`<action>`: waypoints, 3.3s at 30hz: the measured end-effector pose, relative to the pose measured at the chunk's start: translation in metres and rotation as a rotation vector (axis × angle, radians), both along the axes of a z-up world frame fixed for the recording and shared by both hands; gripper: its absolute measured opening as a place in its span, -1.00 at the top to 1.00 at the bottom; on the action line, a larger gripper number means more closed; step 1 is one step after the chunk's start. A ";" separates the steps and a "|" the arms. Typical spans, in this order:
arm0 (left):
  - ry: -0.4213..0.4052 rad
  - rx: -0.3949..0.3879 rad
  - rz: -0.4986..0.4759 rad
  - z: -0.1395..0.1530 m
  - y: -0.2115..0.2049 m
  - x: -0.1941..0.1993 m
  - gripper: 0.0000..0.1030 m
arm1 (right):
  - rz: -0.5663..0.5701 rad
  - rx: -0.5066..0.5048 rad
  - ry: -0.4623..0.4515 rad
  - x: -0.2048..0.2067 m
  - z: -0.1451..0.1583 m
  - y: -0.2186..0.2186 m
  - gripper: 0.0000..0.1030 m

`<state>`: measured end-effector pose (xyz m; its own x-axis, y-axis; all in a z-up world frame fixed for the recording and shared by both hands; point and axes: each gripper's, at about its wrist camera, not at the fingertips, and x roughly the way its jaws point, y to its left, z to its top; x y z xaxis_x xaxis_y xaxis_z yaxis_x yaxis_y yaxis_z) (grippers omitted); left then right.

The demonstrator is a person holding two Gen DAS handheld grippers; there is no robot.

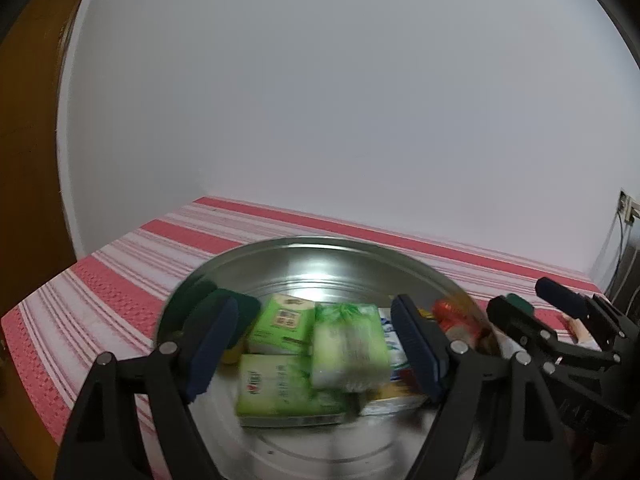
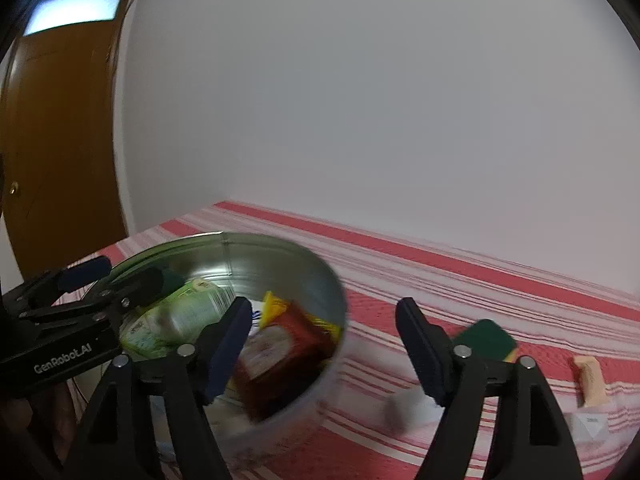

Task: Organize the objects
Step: 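Open both grippers to drop the soap box and red packet into the tin, then move the left gripper to the white paper packet while the right gripper approaches the beige pastry, then grasp the white paper packet with the left gripper while the right gripper grasps the beige pastry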

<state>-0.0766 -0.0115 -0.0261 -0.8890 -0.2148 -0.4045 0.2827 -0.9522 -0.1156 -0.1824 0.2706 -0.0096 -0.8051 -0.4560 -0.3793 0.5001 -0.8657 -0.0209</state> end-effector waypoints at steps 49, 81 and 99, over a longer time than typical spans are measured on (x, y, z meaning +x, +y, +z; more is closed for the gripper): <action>-0.385 -0.160 -0.707 -0.041 0.193 -0.115 -0.27 | -0.530 -0.167 -0.057 -0.011 -0.008 0.224 -0.72; -0.270 -0.046 -0.480 -0.034 0.169 -0.144 0.32 | -0.508 0.126 -0.375 -0.114 -0.045 0.229 -0.72; -0.184 -0.109 -0.460 -0.024 0.168 -0.131 0.32 | -0.521 0.149 -0.375 -0.101 -0.042 0.226 0.23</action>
<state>-0.2073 0.1568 -0.0503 -0.8174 0.1331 -0.5605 -0.1630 -0.9866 0.0033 -0.2832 0.4962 -0.0521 -0.7070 0.0371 -0.7062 0.0128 -0.9978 -0.0651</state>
